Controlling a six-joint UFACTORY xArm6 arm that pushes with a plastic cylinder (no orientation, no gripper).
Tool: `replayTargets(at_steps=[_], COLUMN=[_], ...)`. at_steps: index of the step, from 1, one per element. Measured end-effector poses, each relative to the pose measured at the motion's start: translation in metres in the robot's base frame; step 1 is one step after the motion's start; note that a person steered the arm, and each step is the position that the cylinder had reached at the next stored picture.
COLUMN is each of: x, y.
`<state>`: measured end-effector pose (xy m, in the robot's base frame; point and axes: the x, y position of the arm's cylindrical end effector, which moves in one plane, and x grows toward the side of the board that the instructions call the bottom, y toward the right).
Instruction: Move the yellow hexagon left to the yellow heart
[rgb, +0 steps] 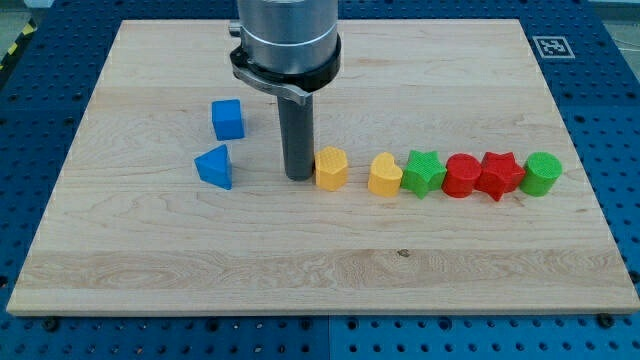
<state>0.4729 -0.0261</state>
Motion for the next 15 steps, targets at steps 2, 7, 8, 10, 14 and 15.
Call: replayTargets(at_steps=[2, 7, 8, 10, 14, 15], x=[0.0, -0.024, -0.027, -0.026, -0.016, -0.011], y=[0.001, 0.001, 0.001, 0.014, -0.012, -0.004])
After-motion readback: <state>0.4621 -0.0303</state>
